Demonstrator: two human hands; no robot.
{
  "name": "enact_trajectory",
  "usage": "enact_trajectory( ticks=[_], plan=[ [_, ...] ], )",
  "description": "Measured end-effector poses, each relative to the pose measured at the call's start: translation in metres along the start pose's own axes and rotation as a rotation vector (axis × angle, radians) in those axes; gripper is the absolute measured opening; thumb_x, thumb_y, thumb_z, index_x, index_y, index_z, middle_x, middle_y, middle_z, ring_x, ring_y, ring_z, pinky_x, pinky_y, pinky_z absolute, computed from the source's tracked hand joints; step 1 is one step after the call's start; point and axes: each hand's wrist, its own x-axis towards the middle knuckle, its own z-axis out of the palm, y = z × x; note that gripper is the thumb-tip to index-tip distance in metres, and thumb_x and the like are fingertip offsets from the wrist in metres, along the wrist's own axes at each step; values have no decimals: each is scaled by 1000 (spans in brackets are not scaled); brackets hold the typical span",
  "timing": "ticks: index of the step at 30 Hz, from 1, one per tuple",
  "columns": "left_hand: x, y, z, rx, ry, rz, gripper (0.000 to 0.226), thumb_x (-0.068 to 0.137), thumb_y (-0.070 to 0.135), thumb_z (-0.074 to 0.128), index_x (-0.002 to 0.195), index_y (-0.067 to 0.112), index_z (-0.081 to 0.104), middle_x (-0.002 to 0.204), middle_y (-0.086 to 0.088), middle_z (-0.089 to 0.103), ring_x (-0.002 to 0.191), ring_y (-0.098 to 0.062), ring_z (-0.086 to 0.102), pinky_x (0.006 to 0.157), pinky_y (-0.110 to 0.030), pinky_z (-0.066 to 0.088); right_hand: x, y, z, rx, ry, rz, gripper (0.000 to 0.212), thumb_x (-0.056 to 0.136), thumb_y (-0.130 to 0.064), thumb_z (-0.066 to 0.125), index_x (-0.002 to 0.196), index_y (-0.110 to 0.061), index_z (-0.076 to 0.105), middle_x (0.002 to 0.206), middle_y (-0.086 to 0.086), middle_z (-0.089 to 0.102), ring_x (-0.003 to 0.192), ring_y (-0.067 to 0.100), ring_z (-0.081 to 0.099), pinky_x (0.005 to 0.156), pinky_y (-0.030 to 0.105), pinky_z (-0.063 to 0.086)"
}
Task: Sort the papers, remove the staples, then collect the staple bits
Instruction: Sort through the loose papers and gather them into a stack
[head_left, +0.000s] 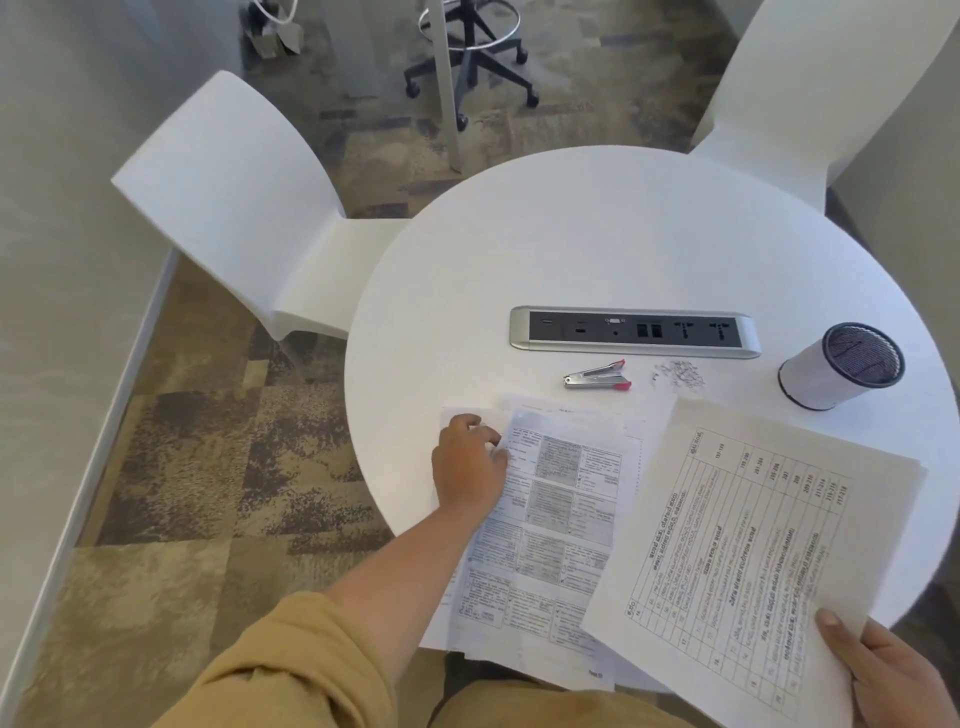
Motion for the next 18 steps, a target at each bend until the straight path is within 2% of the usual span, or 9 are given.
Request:
enact_trajectory(
  ticks=[2,4,7,10,13,15,18],
  plan=[
    [4,-2,1,36,-13,0,21,89,26,71,108,18,74,148,-1,49,137,-21,44,111,-38,34,2,1,-1,23,-1,13,25,93,-7,59,112,9,64,57,-4,73,44,1,65,38,10,46],
    [10,-5,2,82,-56,6,17,90,27,70,104,19,74,158,-1,40,149,-22,29,116,-41,27,6,4,-2,35,18,26,25,92,-7,59,112,9,64,58,-3,73,45,3,66,38,11,47],
    [16,-7,2,102,-112,19,14,91,27,70,102,20,74,161,-1,37,154,-22,20,119,-43,24,12,11,-6,69,27,48,24,92,-8,60,110,8,64,62,-1,75,48,5,68,39,13,49],
    [19,-8,2,114,-120,57,14,89,26,72,101,20,74,156,-1,46,152,-21,25,119,-43,26,20,19,-10,90,33,49,26,81,-20,71,100,-2,70,93,19,75,58,12,72,46,18,55],
    [20,-8,3,103,-110,54,14,85,25,76,97,19,75,148,0,53,146,-21,35,116,-43,32,25,23,-16,53,55,75,43,48,-39,79,80,-9,77,88,14,77,66,17,74,56,26,59],
    [22,-8,2,103,-98,52,14,81,26,79,92,19,75,137,2,60,136,-19,47,109,-42,40,25,23,-16,66,80,95,34,52,-36,77,77,-12,79,91,17,76,69,19,75,57,26,59],
    [22,-4,0,116,-78,76,14,76,26,83,85,19,75,115,3,68,118,-17,59,96,-39,47,23,19,-15,109,84,88,10,65,-29,77,72,-23,81,97,24,74,79,26,74,57,25,60]
  ],
)
